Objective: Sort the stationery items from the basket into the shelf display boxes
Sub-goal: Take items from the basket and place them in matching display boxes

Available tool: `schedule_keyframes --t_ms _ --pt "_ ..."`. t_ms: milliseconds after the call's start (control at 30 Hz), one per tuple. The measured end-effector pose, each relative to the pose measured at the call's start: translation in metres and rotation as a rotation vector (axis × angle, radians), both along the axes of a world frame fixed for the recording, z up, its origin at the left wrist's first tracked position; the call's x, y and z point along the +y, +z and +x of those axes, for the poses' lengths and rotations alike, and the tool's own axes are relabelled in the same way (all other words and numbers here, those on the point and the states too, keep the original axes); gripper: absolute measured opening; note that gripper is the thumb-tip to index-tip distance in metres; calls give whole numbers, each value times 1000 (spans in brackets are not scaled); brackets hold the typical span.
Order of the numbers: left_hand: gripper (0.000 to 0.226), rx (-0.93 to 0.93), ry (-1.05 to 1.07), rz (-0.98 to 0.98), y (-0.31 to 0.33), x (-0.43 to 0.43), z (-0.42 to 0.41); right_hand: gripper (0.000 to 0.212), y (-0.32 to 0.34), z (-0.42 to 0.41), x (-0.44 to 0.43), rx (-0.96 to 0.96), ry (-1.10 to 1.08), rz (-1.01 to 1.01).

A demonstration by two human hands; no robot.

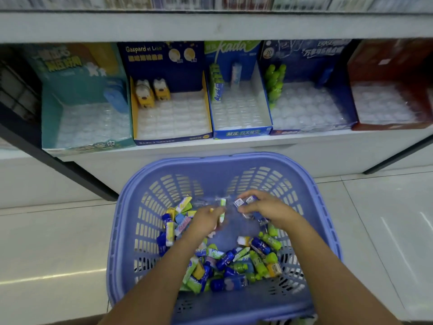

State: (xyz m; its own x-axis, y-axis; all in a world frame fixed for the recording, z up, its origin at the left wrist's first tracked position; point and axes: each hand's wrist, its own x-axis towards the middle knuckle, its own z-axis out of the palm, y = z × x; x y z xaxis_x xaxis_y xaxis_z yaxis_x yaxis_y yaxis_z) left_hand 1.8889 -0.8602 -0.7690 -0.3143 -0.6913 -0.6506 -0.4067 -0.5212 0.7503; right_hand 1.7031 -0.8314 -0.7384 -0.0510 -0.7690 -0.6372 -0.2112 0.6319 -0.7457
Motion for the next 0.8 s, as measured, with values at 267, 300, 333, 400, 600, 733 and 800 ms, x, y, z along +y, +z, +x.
schedule_keyframes --t_ms 267,300,333,400,600,733,800 --pt "12 733 515 345 73 2 -14 32 61 49 2 20 -253 -458" --pt "10 724 517 313 80 1 -12 33 67 54 2 78 -224 -497" --pt "10 704 501 272 87 0 -8 34 73 59 2 111 -190 -524" --pt "12 676 443 178 101 -2 0 38 81 67 3 112 -126 -553" --pt "19 714 412 201 131 -2 25 52 107 80 -2 92 93 -510" --pt "12 718 589 176 145 -4 28 39 115 106 -3 265 -112 -632" --pt "10 727 666 130 148 -6 32 42 120 118 -5 369 -140 -661"
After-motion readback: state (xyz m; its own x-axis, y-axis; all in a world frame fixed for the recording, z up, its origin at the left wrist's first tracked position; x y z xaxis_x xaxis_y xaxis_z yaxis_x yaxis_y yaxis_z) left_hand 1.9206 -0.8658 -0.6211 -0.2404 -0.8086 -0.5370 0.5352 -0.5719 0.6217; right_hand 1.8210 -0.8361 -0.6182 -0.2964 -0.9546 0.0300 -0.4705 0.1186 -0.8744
